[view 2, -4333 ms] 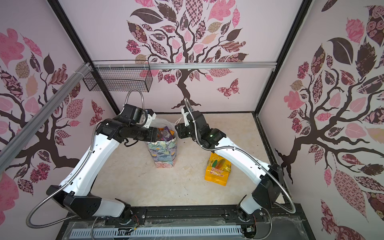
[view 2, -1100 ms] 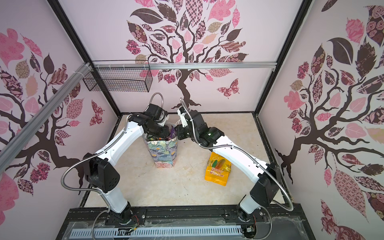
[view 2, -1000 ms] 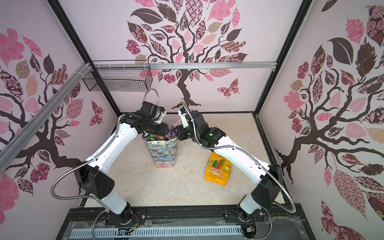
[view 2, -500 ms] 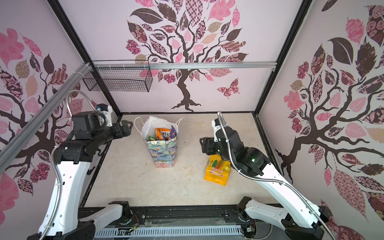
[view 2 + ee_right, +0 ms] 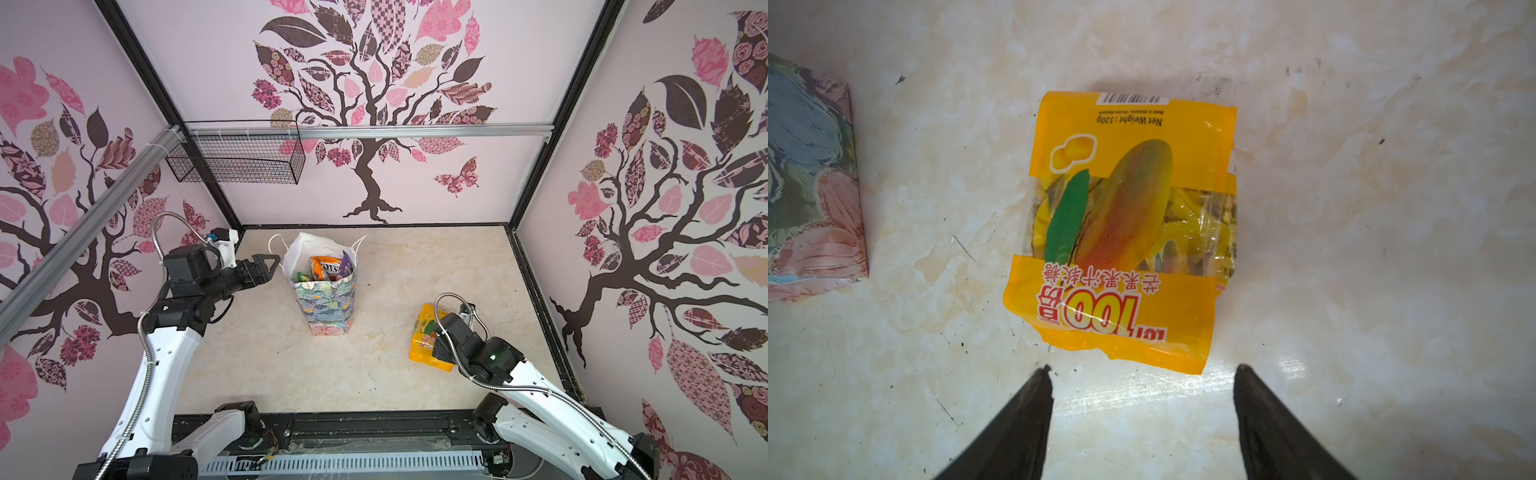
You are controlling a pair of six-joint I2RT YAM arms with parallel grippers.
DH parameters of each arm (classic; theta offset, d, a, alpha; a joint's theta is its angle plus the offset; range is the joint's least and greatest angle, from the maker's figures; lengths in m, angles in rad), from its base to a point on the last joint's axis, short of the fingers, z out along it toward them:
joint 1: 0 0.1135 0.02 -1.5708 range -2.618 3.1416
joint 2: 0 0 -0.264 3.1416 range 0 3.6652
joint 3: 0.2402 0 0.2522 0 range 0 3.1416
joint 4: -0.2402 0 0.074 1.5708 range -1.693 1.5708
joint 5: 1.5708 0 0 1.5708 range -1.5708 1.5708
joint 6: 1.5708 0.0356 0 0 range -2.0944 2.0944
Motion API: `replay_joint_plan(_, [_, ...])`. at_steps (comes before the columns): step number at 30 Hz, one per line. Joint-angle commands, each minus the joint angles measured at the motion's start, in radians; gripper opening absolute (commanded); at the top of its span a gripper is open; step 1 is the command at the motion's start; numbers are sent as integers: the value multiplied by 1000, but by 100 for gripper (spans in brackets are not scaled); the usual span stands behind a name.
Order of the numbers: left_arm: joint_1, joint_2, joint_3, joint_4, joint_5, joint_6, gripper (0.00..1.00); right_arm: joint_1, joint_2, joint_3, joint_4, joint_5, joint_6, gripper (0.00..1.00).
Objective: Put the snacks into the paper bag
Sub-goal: 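Move the right gripper down over the yellow LOT100 packet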
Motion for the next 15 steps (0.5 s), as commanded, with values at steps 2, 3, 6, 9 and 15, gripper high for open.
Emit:
replay_joint_plan(2, [2,-31,-16,34,60,23,88,-27,-32,-79,64,-24,80,71])
replay_joint_plan(3, [2,-32,-9,13,66,32,89,-36,-40,-97,75,-39,78,71])
replay_joint_plan(6, [-5,-31,-5,1,59,51,89,-47,-71,-127,86,-50,84,71])
replay_joint_plan(9, [-10,-12,-3,35,50,44,88,-50,-95,-148,90,-54,105,71])
replay_joint_plan(15, [-48,64,24,128,74,26,72,-52,-115,-218,167,-94,107,70])
